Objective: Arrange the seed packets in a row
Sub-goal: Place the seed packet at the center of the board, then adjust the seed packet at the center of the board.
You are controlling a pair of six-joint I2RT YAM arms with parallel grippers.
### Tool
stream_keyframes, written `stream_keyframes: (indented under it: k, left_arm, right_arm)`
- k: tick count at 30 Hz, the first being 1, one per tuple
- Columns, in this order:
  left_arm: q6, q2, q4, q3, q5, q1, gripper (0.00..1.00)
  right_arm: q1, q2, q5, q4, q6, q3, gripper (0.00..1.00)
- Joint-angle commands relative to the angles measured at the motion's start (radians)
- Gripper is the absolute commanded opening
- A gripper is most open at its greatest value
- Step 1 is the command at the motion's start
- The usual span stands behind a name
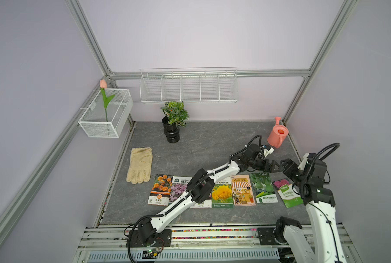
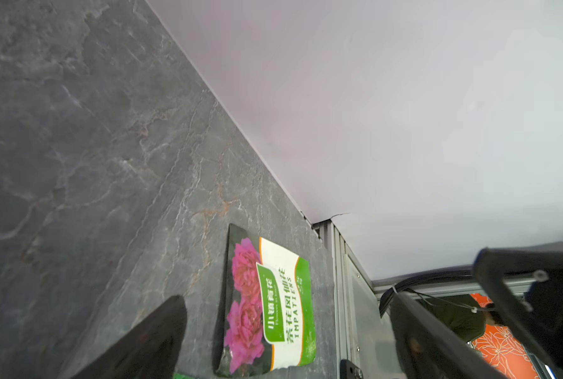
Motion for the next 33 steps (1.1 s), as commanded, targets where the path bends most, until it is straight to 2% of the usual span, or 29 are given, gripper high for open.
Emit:
stream_keyframes:
  k: [1, 5, 8, 14, 17, 20, 26, 33]
  left_arm:
    - [0.141, -0.096, -0.111, -0.029, -0.088, -0.022, 0.99]
    - [0.237, -0.240, -0.155, -0.177, -0.158, 0.011, 0.99]
    - [0.263, -0.357, -0.162, -0.320, -0.218, 0.056, 0.99]
    - [0.256, -0.606, -0.101, -0.691, -0.293, 0.169, 0.99]
    - [0.226, -0.725, -0.013, -0.886, -0.317, 0.206, 0.99]
    - [0.215, -0.808, 0.042, -1.019, -0.329, 0.210, 0.99]
    - [0.220, -0.901, 0.067, -1.143, -0.340, 0.214, 0.99]
    - [0.243, -0.970, 0.001, -1.174, -0.348, 0.241, 0.99]
  right_arm:
    - [-0.006, -0.010, 0.026, -0.009, -0.025, -0.010, 0.89]
    - [-0.008, 0.036, 0.070, -0.051, -0.020, -0.022, 0.89]
    - [-0.027, 0.098, 0.030, -0.047, 0.011, -0.051, 0.89]
    - [-0.065, 0.168, -0.081, -0.001, 0.101, -0.148, 0.89]
    - [-0.071, 0.192, -0.099, 0.029, 0.124, -0.193, 0.89]
    - [-0.073, 0.216, -0.081, 0.050, 0.131, -0.215, 0.89]
    - [-0.075, 0.341, -0.100, 0.156, 0.164, -0.240, 0.89]
    - [-0.078, 0.427, -0.064, 0.254, 0.179, -0.234, 0.89]
